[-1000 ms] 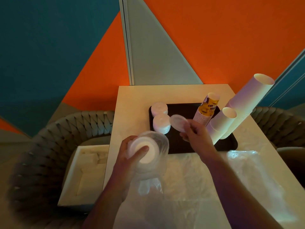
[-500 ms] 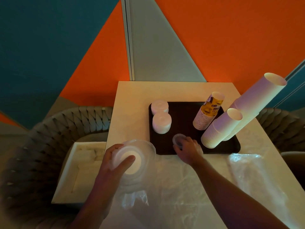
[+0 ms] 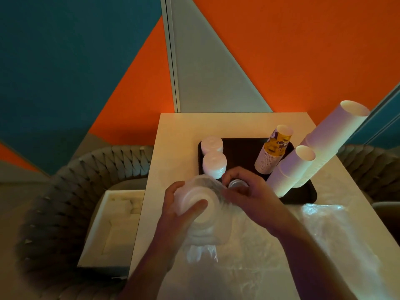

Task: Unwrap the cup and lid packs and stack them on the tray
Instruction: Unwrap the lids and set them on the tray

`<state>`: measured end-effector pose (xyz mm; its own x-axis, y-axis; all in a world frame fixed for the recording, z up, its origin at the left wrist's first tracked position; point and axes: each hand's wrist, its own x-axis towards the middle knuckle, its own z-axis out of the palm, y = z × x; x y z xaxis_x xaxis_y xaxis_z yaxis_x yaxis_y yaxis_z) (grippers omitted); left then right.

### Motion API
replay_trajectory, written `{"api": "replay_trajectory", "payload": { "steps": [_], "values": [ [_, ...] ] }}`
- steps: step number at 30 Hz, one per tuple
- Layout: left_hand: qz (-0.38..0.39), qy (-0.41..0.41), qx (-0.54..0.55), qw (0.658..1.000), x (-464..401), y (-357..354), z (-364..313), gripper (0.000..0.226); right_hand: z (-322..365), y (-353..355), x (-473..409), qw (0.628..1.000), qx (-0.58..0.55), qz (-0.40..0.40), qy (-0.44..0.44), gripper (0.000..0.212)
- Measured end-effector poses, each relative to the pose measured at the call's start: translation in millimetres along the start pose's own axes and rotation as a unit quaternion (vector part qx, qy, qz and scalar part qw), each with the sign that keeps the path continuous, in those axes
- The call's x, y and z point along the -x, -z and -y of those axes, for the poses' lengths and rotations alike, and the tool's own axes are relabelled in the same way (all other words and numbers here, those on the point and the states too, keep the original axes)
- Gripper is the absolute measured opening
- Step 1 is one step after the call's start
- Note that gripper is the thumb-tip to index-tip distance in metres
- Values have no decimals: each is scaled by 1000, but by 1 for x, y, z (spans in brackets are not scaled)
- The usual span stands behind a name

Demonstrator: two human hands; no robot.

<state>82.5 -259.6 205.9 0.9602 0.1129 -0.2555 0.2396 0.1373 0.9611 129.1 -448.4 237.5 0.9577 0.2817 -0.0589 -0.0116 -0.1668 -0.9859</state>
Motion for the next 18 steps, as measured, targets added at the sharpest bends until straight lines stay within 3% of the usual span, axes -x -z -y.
{"api": "replay_trajectory", "payload": {
  "steps": [4,7,11,15,18],
  "values": [
    [38,-3,12,999,1,-11,-5,86,-9,16,1,981,170,-28,92,41],
    [97,-3,34,995,5,-16,-9,77,-5,27,-4,946,298,-8,129,59],
    [159,-23,48,986,11,-27,-19,73,-17,26,-12,921,362,42,135,49],
    [94,-51,112,988,9,-30,-22,70,-35,18,-2,923,366,76,95,55],
    [57,-18,211,976,6,-30,-18,87,-43,12,13,924,363,107,59,62]
  ]
}}
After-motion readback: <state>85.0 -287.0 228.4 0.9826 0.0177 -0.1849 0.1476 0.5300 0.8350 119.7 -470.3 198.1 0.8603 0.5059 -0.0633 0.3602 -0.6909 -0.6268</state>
